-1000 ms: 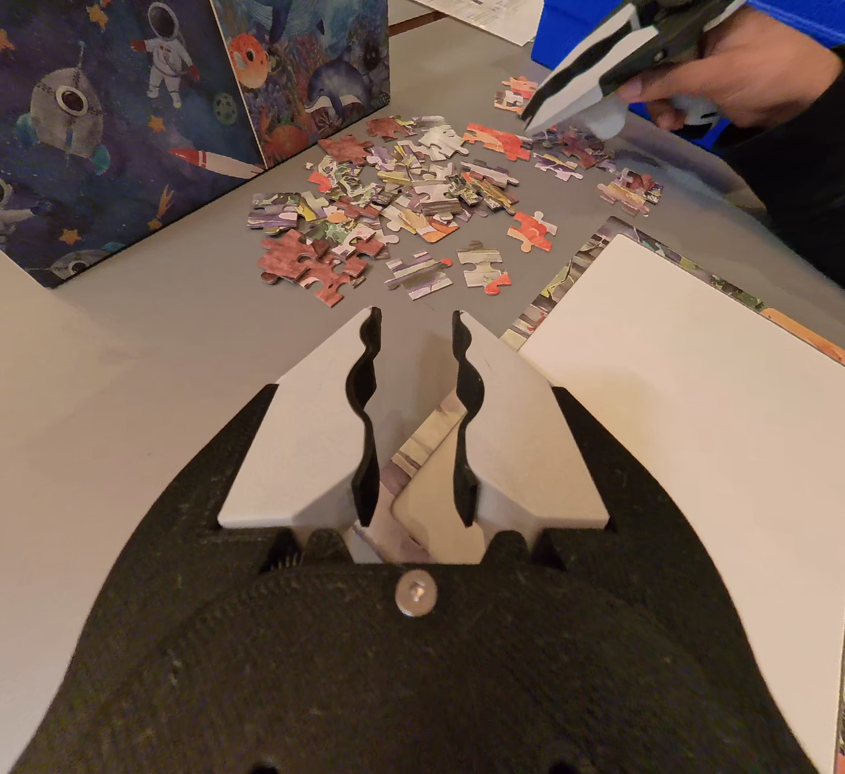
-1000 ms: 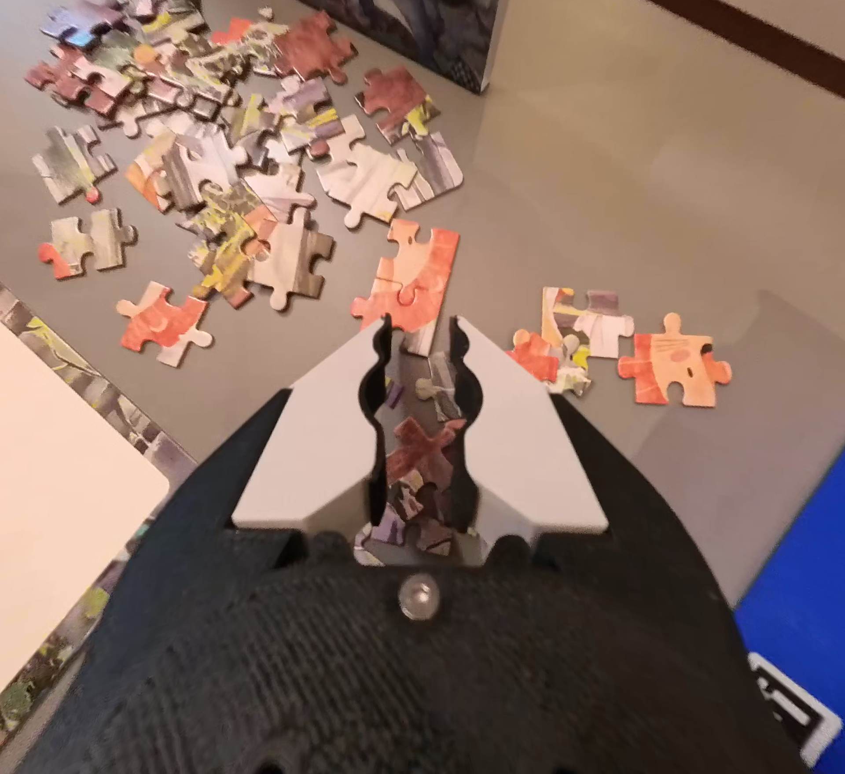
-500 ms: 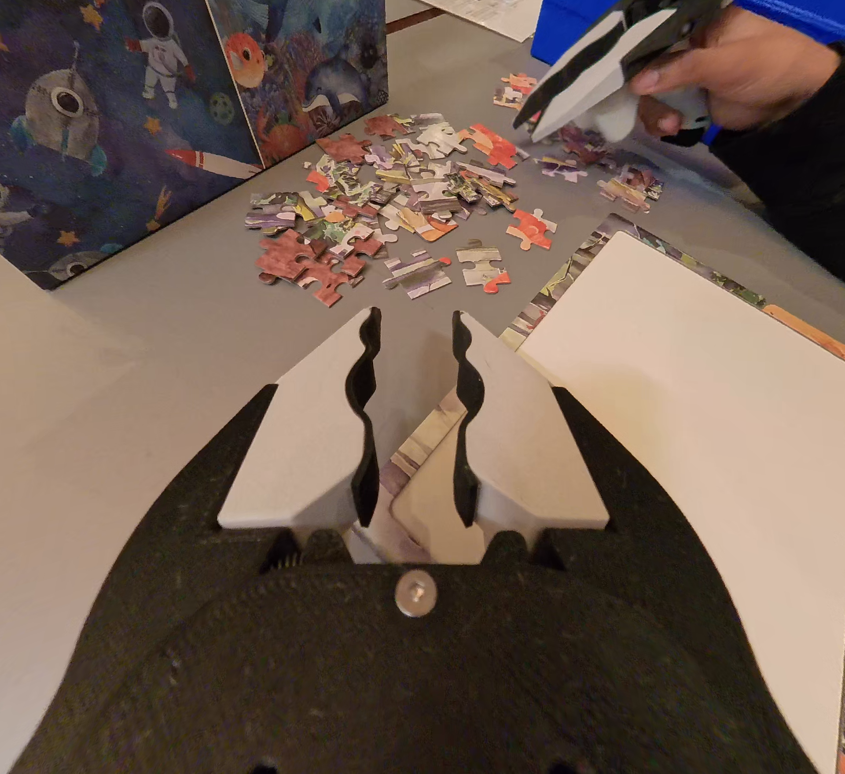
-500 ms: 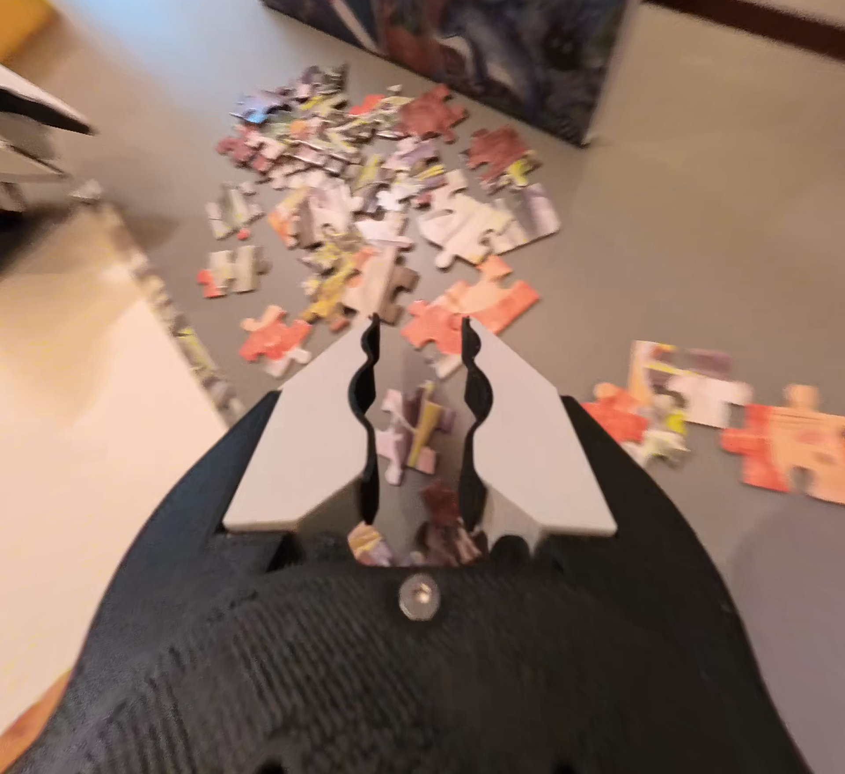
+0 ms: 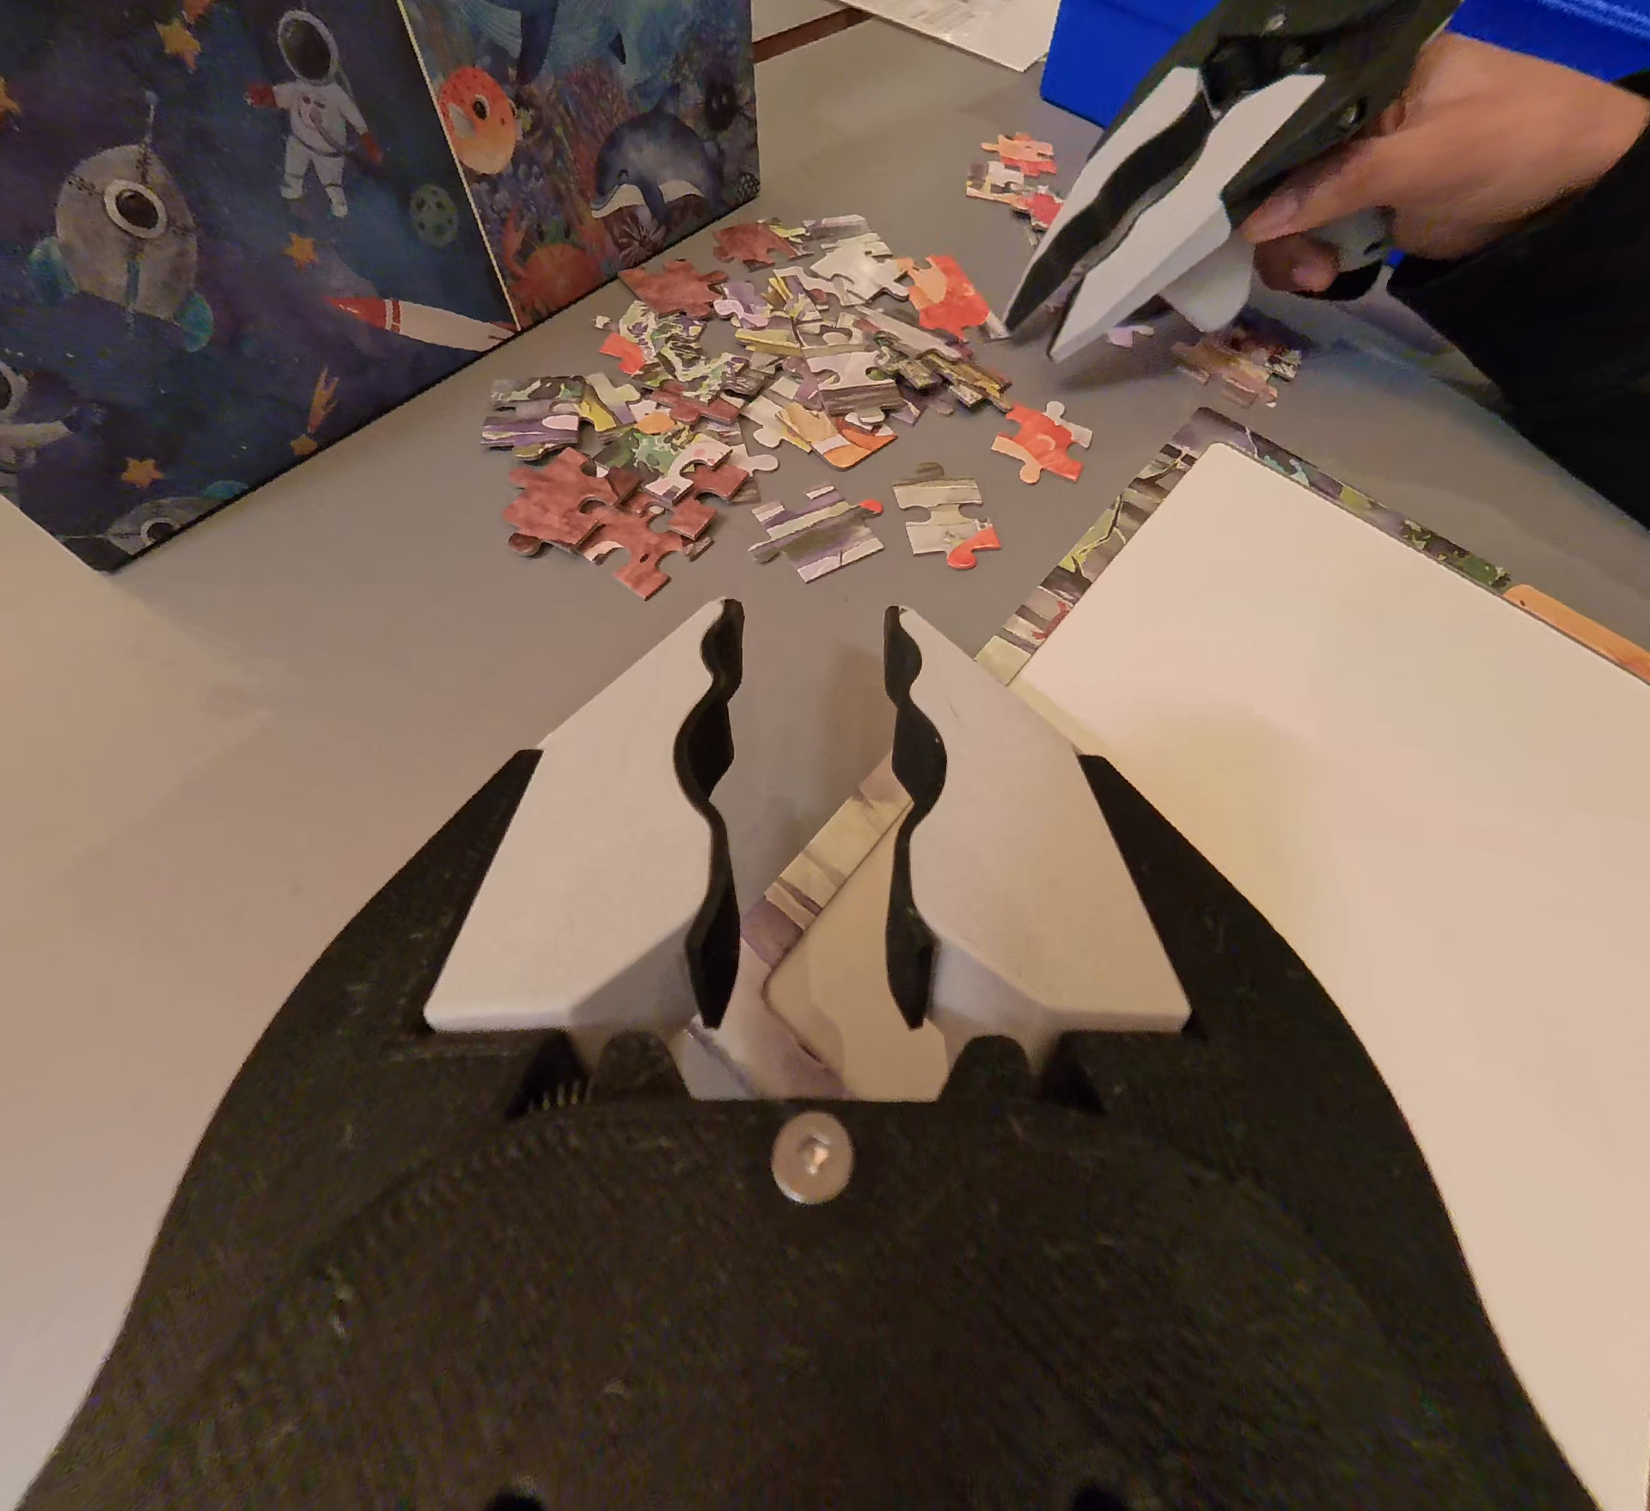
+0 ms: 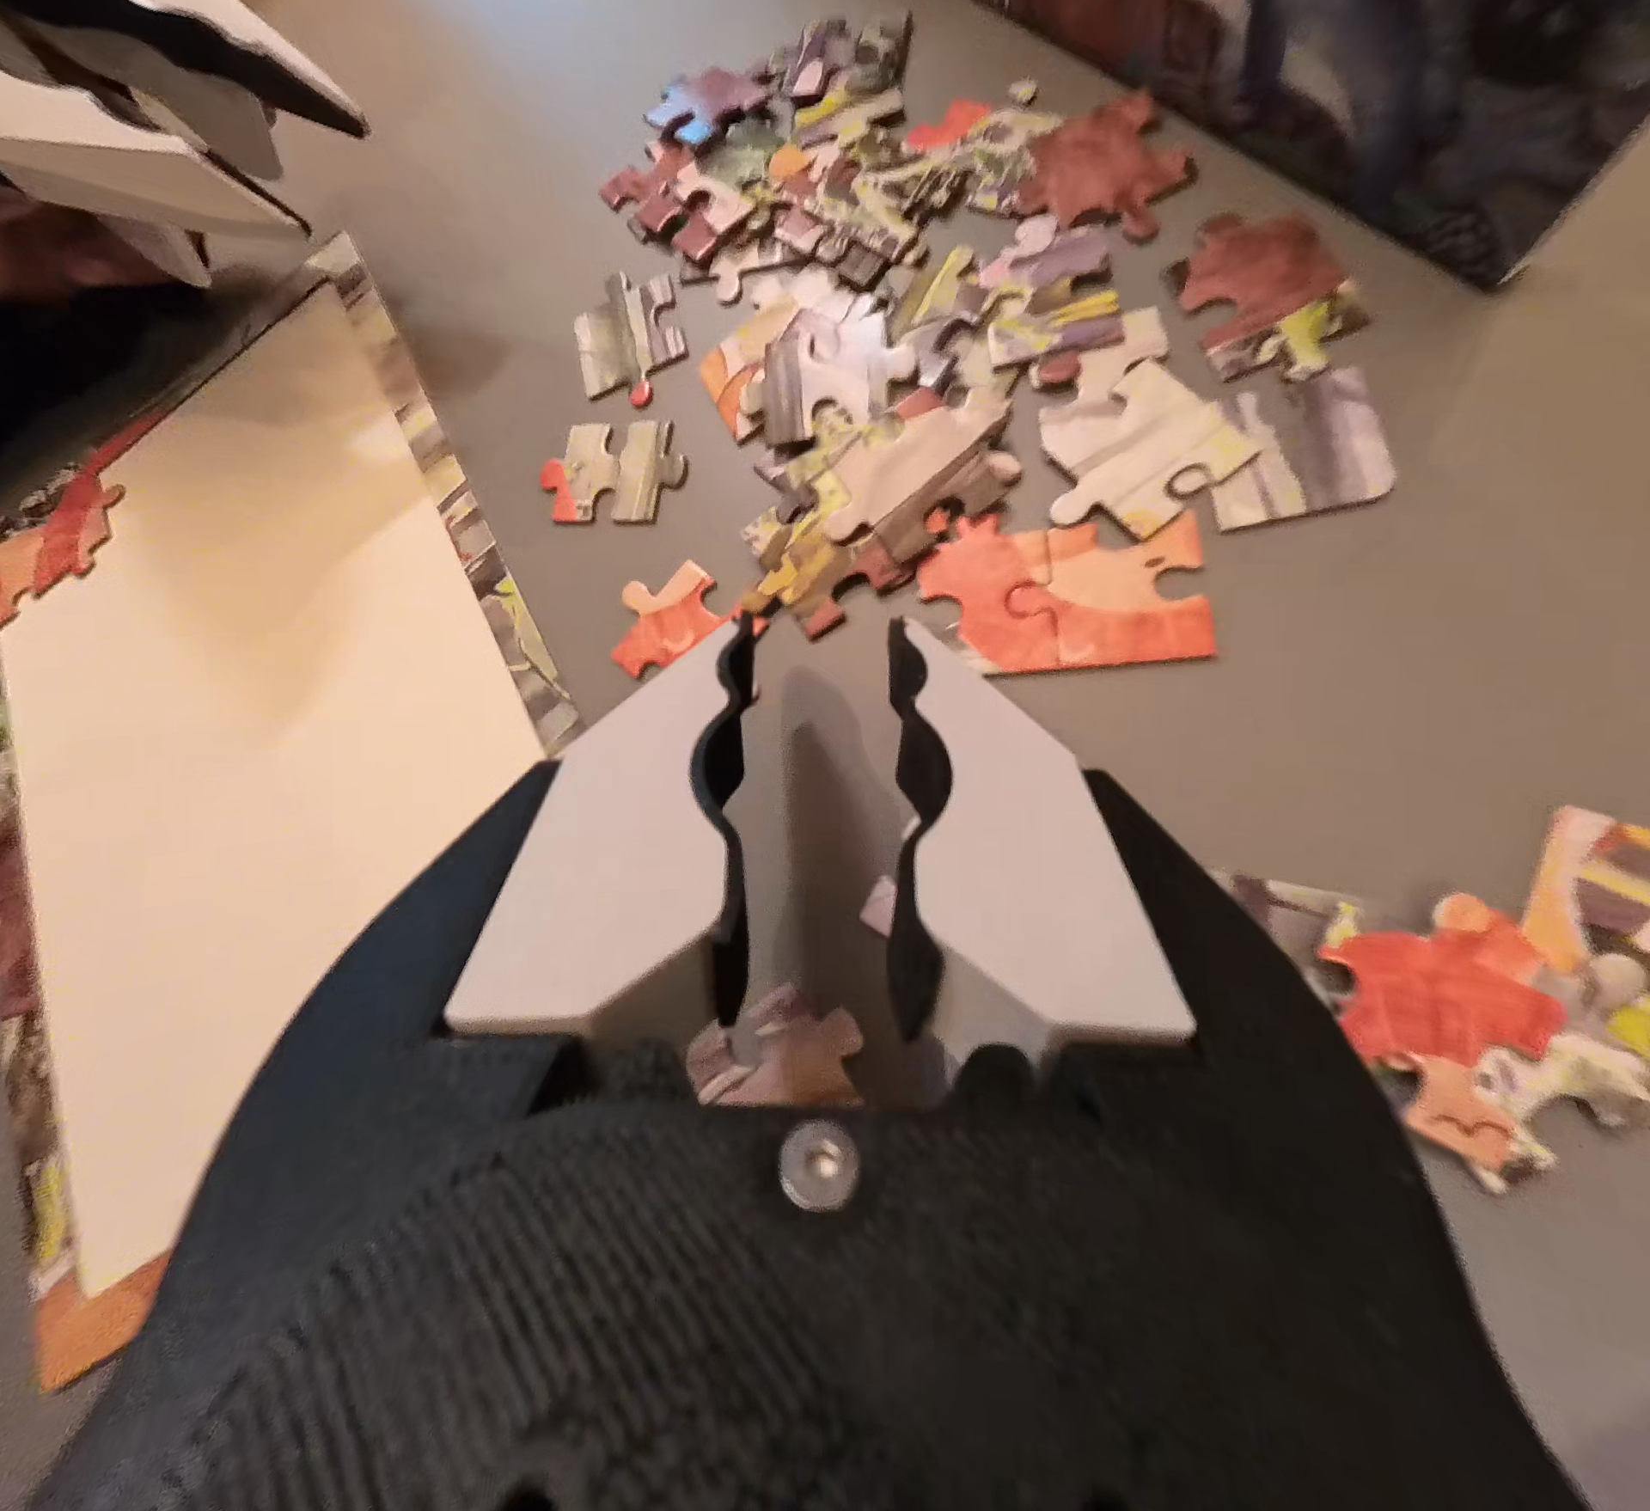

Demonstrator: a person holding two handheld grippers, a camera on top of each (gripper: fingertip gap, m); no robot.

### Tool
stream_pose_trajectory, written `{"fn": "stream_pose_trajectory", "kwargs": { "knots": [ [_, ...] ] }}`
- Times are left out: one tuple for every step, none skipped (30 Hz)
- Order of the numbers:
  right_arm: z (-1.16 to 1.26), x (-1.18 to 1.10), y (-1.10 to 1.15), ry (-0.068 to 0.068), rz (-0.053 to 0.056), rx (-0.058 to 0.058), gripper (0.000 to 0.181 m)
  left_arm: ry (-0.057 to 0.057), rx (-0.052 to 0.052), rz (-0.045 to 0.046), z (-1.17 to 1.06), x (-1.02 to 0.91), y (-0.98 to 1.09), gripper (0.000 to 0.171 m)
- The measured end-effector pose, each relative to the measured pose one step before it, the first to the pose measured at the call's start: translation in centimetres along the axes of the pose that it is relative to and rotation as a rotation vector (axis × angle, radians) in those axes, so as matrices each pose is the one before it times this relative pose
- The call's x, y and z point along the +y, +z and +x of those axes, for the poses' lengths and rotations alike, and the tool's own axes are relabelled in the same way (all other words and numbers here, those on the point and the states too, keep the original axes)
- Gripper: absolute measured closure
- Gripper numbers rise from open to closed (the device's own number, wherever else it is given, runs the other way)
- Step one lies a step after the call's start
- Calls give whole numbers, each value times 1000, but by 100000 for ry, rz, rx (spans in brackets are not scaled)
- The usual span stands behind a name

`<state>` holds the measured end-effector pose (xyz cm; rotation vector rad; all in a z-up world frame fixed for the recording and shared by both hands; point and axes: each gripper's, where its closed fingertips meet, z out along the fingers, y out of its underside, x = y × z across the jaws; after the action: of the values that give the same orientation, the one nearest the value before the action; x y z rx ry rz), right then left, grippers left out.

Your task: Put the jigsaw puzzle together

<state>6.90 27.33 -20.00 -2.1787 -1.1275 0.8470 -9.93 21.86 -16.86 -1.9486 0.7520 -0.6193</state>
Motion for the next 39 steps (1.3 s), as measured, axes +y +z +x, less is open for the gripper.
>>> {"fn": "stream_pose_trajectory", "kwargs": {
  "knots": [
    [468, -437, -251, -1840, 2588, 3120, 152, 90, -65, 17, 1, -19, -7, 141],
    [892, -415, -343, -2396, 2760, 5516, 151, 118, -104, 188, 4, -44, -35, 141],
    [1092, -289, -333, -2723, 2299, 6731, 149, 101, -20, 186, 11, -57, -33, 141],
    [916, -154, -219, -2425, 1654, 5568, 148, 86, 32, 146, 30, -38, -14, 141],
    [603, -9, -70, -1624, 763, 3446, 145, 83, 50, 72, 39, -22, -8, 141],
    [455, 118, 40, -622, -206, 2512, 140, 118, 95, -68, 41, -6, 12, 141],
    [238, 209, 153, -350, -928, 1508, 135, 181, -36, -152, 23, 21, 22, 141],
    [6, 253, 236, -624, -1338, 388, 130, 200, -96, -172, 6, 27, 14, 141],
    [11, 236, 281, -979, -1339, 823, 125, 168, -104, -57, -5, 7, 4, 141],
    [30, 208, 286, -1507, -1336, 1259, 121, 60, -136, 75, -14, -9, -18, 141],
    [-23, 202, 281, -1913, -1373, 1068, 118, -88, -19, 111, -15, -26, -21, 141],
    [11, 147, 268, -1792, -1203, 1295, 116, -211, 105, 141, -4, -22, -16, 141],
    [-3, -9, 235, -1284, -209, 1014, 115, -258, 271, 188, 43, -30, -5, 141],
    [-136, -200, 165, -442, 1109, -154, 115, -188, 373, 112, 73, -27, 10, 141],
    [-174, -81, 162, 168, 444, -728, 115, 7, 216, 11, 63, 1, 27, 141],
    [-119, -32, 113, 915, 235, -955, 115, 188, 25, -127, 49, 35, 41, 141],
    [-91, 17, 65, 1408, 67, -1183, 116, 171, -21, -307, 18, 84, 63, 141],
    [-37, 45, 26, 1729, 161, -1128, 117, -2, 59, -486, 3, 114, 75, 141],
    [19, 26, -51, 1054, 513, -613, 117, -144, 125, -387, -6, 97, 80, 141],
    [119, 96, -112, 0, -96, 344, 121, -271, 121, -192, -8, 70, 46, 141],
    [166, 158, -165, -532, -846, 726, 125, -306, 171, -89, -18, 3, -5, 141],
    [92, 179, -186, 225, -1177, 144, 126, -235, -3, 366, -30, -42, -27, 141],
    [9, 222, -170, 705, -1566, -354, 128, -209, 54, 360, -9, -49, -31, 141],
    [-62, 213, -157, 1590, -1423, -964, 132, -227, 107, 78, -11, -9, -11, 141],
    [35, 155, -177, 1162, -1142, -219, 135, -147, 98, -82, 2, 15, 3, 141],
    [123, 222, -197, 176, -1609, 678, 137, -6, 13, -74, 1, 13, 12, 141],
    [49, 221, -195, 6, -1833, 426, 138, 100, -49, 30, 1, -12, -1, 141],
    [-25, 208, -173, 207, -1763, 81, 138, 132, -57, -36, 11, 8, 0, 141],
    [-27, 191, -151, 209, -1644, 217, 138, 119, -69, -153, 1, 23, 14, 141],
    [-57, 170, -136, 142, -1570, 53, 138, 80, -42, -114, 2, 11, 6, 141],
    [-111, 179, -121, -153, -1493, -173, 138, 23, -24, -27, -5, 4, -2, 141],
    [-165, 142, -113, -366, -1296, -467, 139, -20, 2, 1, -5, 2, -7, 141],
    [-202, 134, -104, -280, -1011, -859, 138, -26, -1, -10, -12, 0, -2, 141],
    [-259, 89, -107, 188, -720, -1525, 139, -23, 6, -22, -4, 6, -8, 141],
    [-230, -15, -100, 642, -188, -1853, 142, 9, 43, -44, 4, 9, 14, 141],
    [-17, -203, -96, 1235, 1021, -881, 141, 54, 11, -42, 12, 7, -2, 141],
    [189, -382, -110, 1390, 2400, 274, 141, 74, 21, -60, 11, 3, 10, 141],
    [326, -399, -102, 1109, 2943, 1067, 139, 83, 59, -61, 30, 5, 11, 141],
    [410, -350, -88, 766, 2732, 1518, 137, 95, 53, -90, 35, 6, 16, 141]
  ]
}}
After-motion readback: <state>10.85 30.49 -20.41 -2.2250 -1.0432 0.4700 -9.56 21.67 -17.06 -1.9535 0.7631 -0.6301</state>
